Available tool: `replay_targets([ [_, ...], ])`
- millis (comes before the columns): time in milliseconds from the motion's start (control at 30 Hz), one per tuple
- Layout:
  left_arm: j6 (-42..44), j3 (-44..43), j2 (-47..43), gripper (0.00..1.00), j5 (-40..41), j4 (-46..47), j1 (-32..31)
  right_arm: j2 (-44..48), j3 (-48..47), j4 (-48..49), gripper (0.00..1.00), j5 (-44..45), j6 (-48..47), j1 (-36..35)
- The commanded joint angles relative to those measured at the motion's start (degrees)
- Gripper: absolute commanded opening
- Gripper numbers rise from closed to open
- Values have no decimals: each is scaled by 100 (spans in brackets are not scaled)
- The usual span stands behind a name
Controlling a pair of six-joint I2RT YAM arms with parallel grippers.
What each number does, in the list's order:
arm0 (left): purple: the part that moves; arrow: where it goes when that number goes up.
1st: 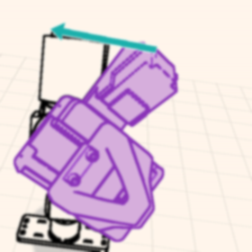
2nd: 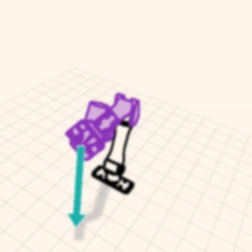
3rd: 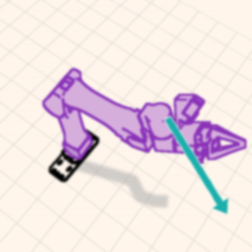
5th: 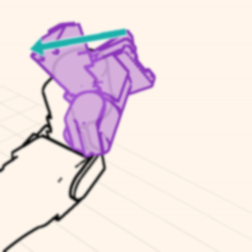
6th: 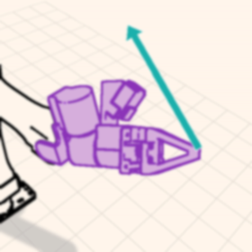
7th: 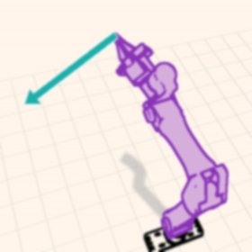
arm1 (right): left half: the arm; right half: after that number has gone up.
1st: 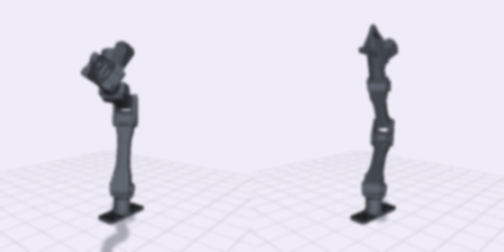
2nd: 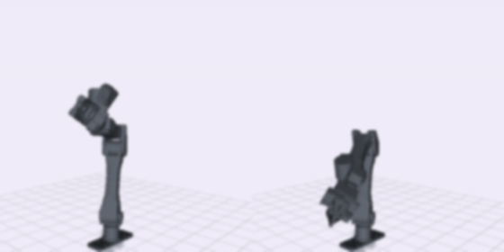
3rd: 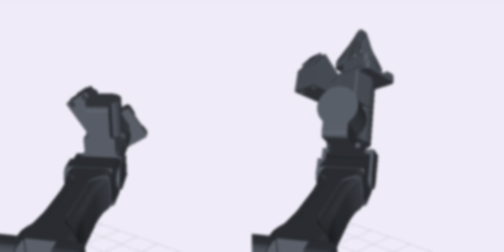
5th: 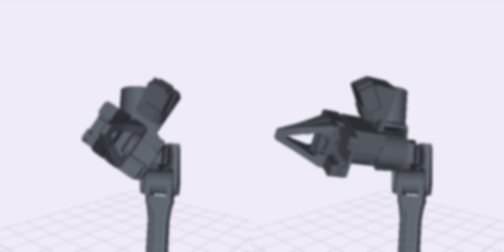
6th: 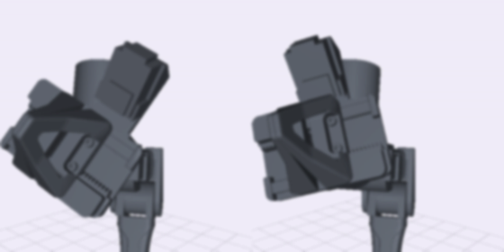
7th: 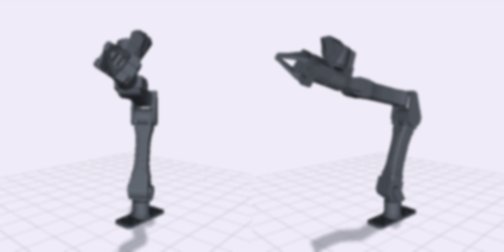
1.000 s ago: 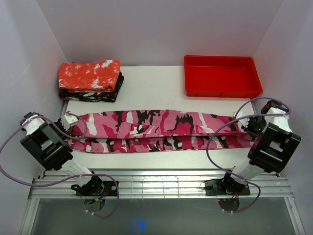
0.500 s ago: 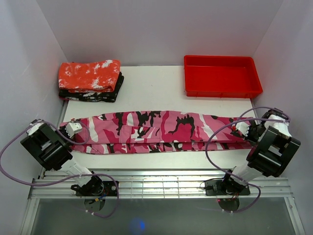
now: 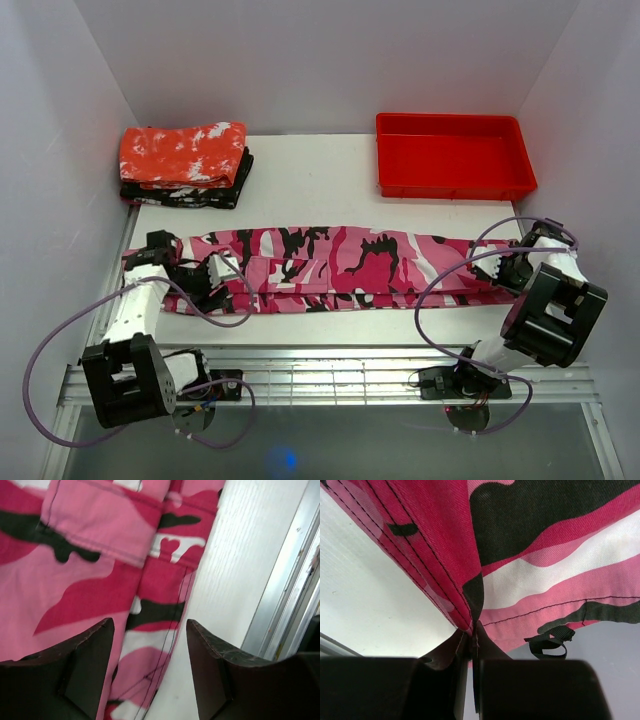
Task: Fold and stack the trousers
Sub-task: Fold the trousers
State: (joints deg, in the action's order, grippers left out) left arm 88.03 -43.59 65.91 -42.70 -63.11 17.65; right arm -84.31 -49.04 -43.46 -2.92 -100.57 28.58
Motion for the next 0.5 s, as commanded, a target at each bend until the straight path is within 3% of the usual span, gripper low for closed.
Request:
replay_targets([
  [0, -2040, 473, -254, 69, 23, 1867, -1296, -32, -176, -118, 8, 37, 240, -89],
  [67, -2586, 719, -210, 69, 374, 2519, -2042, -85, -203, -119, 8, 72, 275, -89],
  [200, -3071, 940, -131, 69, 701, 3093, -2677, -112, -229, -127, 8, 81, 302, -98],
  [467, -3547, 1116, 176, 67, 1492, 4315, -3338, -156, -317, -241, 8, 72, 354, -107],
])
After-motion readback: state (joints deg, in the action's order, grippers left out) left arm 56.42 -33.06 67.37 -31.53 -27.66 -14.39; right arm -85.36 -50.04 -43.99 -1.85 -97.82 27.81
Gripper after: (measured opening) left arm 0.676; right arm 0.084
